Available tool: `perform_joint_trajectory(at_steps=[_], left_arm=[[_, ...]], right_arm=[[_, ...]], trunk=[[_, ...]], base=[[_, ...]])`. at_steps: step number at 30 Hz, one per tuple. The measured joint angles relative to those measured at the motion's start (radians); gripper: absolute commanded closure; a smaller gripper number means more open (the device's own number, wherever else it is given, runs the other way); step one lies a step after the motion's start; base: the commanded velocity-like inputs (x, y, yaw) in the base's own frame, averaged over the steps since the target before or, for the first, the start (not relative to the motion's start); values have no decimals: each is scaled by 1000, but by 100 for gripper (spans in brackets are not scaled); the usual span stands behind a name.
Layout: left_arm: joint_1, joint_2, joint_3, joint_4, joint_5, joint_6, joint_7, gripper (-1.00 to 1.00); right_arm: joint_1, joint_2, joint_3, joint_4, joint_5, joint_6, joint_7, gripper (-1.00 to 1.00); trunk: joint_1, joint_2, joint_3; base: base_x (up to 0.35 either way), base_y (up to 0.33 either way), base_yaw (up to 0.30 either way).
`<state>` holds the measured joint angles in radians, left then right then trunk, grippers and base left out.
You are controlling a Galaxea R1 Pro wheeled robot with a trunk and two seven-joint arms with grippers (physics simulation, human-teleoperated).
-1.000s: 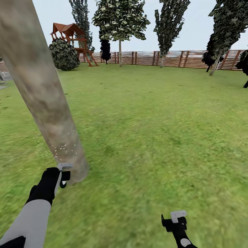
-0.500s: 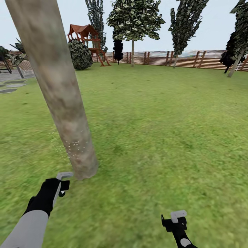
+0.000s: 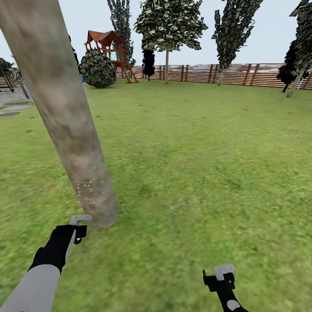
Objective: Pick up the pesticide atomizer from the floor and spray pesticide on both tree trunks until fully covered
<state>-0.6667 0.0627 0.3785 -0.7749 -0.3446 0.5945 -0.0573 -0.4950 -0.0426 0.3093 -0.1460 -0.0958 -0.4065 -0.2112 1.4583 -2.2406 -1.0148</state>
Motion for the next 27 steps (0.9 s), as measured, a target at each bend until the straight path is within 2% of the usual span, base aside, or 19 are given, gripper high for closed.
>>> perform_joint_trajectory(at_steps=[6,8,11,17,20,27], left_arm=[[1,2,1,0,-5,1,1,100],[7,17,3,2,-17,3,26,100],[9,26,0,15,-7,8,48,100],[9,15,-10,46,-1,19,35,100],[9,13,-12,48,2,24,-7,100],[9,13,-13,48,-1,25,-15,100]], right_arm=[[0,0,1,0,0,0,1,-100],[0,0,1,0,0,0,1,-100],[0,0,1,0,0,0,1,-100],[0,0,1,0,0,0,0,-100],[0,0,1,0,0,0,0,-100],[0,0,1,-1,1,0,3,-100]], trunk=[[0,0,0],[0,0,0],[0,0,0],[0,0,0],[0,0,0],[-1,0,0]], base=[[0,-1,155],[0,0,270],[0,0,267],[7,0,50],[199,0,2],[307,-57,0]])
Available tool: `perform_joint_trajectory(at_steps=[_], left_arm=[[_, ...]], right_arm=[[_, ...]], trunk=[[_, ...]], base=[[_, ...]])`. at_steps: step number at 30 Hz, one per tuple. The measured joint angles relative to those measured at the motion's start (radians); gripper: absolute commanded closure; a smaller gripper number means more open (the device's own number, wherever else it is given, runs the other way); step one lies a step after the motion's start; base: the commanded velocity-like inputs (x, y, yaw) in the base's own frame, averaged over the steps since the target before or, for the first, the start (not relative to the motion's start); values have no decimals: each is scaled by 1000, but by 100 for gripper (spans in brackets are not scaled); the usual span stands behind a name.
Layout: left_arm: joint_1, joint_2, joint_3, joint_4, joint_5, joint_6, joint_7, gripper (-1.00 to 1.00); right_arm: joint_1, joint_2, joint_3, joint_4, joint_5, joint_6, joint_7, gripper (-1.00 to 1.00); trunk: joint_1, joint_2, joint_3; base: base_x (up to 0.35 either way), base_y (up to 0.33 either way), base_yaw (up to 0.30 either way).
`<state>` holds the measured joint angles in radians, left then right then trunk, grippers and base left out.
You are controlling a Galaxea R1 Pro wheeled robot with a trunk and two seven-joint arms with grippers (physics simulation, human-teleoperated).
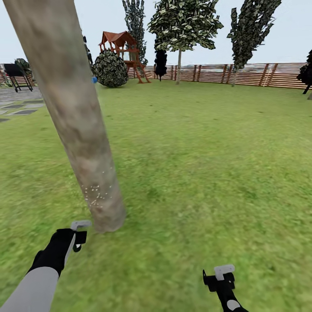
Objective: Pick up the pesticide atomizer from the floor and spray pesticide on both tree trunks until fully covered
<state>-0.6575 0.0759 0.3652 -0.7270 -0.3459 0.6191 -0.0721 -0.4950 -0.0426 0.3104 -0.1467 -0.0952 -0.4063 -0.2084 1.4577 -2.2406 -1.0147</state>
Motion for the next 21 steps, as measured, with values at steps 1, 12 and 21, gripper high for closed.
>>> perform_joint_trajectory(at_steps=[1,12,21], left_arm=[[0,0,1,0,-1,0,0,100],[0,-1,1,0,-2,-1,0,100],[0,0,1,-2,-2,0,0,100]], right_arm=[[0,0,0,0,0,0,0,-100],[0,1,0,-1,-1,1,-1,-100],[0,2,0,0,-1,1,-1,-100]], trunk=[[0,0,0],[1,0,0],[1,0,0]], base=[[145,-221,0],[12,-271,0],[0,-275,202]])
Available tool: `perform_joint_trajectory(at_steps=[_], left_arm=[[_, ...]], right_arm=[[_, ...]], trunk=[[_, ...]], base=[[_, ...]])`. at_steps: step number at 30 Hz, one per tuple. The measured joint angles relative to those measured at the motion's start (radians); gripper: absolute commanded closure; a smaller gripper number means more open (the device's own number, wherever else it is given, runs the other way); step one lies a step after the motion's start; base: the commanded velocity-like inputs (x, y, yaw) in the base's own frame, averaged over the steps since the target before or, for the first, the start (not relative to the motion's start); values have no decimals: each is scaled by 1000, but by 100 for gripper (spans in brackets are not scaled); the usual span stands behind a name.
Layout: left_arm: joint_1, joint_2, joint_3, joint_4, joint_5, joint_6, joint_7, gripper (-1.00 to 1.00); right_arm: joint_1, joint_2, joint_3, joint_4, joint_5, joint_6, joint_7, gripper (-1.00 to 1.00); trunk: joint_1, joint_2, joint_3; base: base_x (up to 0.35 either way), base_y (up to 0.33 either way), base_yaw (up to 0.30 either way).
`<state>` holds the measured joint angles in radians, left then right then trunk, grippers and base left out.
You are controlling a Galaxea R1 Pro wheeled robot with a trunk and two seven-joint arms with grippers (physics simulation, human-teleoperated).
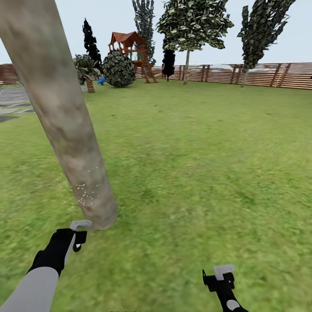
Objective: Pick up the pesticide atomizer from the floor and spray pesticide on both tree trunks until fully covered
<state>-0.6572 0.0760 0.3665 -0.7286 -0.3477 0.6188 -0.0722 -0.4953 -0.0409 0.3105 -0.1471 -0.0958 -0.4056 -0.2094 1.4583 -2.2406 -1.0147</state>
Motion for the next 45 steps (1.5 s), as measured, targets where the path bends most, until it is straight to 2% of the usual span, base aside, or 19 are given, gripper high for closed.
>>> perform_joint_trajectory(at_steps=[12,28,41,45], left_arm=[[0,-1,0,0,1,0,0,100],[0,0,0,-1,0,0,0,100],[0,2,-2,-1,-4,0,3,100],[0,6,-1,-2,-4,0,6,100]], right_arm=[[0,0,0,0,0,0,0,-100],[0,1,1,0,0,0,0,-100],[0,0,1,0,1,0,1,-100],[0,1,2,0,1,0,0,-100]], trunk=[[0,0,0],[0,0,0],[0,0,0],[0,0,0]], base=[[54,-275,26],[171,-247,253],[21,-275,9],[73,-277,188]])
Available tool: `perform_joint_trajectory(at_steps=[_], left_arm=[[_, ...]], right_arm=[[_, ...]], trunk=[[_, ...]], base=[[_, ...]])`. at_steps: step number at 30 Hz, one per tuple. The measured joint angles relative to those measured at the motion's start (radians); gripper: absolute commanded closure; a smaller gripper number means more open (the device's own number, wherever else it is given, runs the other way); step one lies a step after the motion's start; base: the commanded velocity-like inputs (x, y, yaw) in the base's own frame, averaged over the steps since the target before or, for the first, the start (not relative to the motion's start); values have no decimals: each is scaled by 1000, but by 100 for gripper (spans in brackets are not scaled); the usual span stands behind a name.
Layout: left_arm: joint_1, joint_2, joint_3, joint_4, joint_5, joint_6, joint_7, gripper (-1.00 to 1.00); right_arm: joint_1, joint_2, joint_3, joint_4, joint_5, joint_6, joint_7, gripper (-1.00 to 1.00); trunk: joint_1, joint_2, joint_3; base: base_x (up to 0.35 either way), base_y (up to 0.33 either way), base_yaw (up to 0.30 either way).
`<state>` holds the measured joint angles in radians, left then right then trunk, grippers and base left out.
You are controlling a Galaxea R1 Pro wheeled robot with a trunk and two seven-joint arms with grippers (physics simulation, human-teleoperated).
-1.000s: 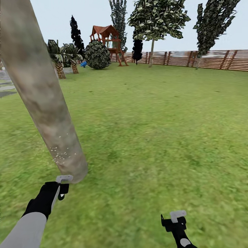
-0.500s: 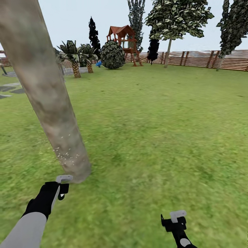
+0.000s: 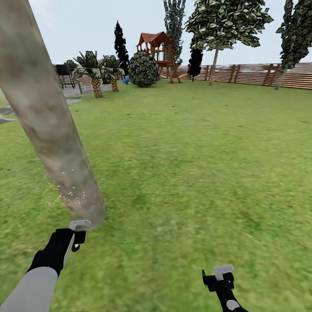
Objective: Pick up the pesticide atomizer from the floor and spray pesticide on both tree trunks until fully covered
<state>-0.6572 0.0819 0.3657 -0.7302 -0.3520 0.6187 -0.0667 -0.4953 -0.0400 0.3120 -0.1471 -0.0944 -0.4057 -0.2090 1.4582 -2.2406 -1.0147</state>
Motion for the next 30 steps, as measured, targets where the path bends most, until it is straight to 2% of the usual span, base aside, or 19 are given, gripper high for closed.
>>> perform_joint_trajectory(at_steps=[16,22,25,27,28,30], left_arm=[[0,7,4,0,0,-2,3,100],[0,10,8,-10,1,1,2,100],[-8,-4,5,-10,7,0,3,100],[-13,-24,4,-10,10,0,3,100],[-18,-44,3,-11,15,0,3,100],[-47,-66,3,-10,8,1,3,100]], right_arm=[[0,0,0,0,0,0,0,-100],[0,-1,-1,0,0,0,0,-100],[0,-1,-1,0,0,0,0,-100],[0,-1,-1,0,0,0,0,-100],[0,-1,-2,0,0,0,0,-100],[0,-1,-2,0,0,0,0,-100]], trunk=[[0,0,0],[0,0,0],[0,0,0],[0,0,0],[0,0,0],[0,0,0]], base=[[147,-271,275],[36,-61,244],[1,-1,34],[0,0,7],[0,0,2],[0,0,0]])
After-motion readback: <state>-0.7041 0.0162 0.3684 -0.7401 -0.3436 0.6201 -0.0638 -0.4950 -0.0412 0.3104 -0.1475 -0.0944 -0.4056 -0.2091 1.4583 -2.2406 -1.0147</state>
